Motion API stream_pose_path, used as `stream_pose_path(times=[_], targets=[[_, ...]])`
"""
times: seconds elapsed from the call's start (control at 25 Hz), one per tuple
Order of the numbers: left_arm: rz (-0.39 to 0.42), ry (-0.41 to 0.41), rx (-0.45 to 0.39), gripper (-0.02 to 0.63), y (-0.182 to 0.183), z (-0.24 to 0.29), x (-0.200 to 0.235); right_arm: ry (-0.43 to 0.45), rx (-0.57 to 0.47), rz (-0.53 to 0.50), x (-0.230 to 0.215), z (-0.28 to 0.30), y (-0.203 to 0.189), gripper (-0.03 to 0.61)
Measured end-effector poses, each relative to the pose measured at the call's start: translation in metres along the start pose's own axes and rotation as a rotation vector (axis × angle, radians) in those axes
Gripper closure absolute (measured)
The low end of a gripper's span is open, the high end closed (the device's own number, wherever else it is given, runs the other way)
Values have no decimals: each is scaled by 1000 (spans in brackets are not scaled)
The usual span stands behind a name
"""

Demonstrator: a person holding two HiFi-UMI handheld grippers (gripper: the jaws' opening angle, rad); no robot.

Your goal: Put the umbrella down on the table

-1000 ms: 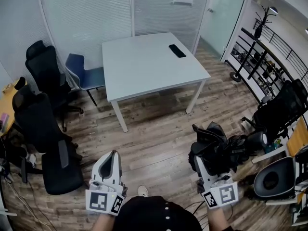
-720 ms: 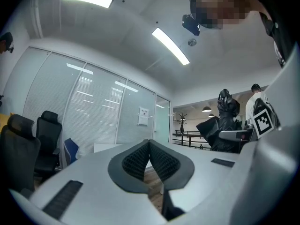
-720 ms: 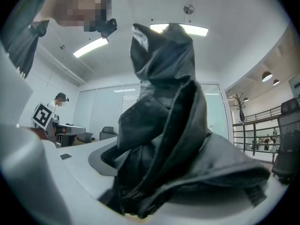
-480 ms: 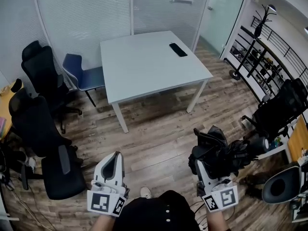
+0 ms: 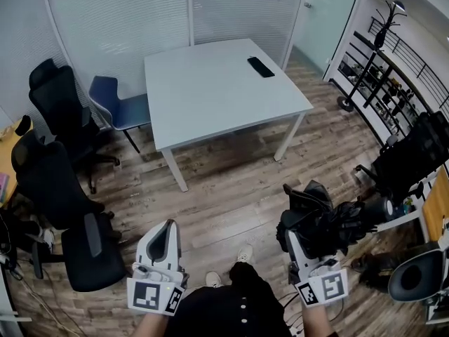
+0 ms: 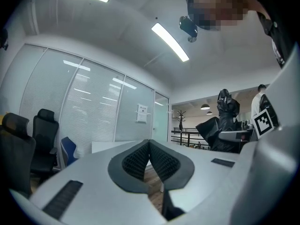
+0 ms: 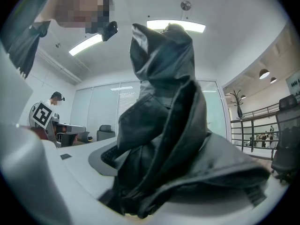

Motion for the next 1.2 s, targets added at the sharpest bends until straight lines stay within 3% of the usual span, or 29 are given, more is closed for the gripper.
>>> stream_pose_path(times=[1.2], targets=[[47,79,-6,600,-6,130,-18,61,1,-47,-112,113,-2,270]])
Point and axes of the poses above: the fingertips, and each gripper's own axes: z forward along the fingers, x to its left, y out of its top, the point moved 4 cm from there along -z, backward along the fingers, and after that the axes turned 5 degrees about -x, right-handed, at the moved point
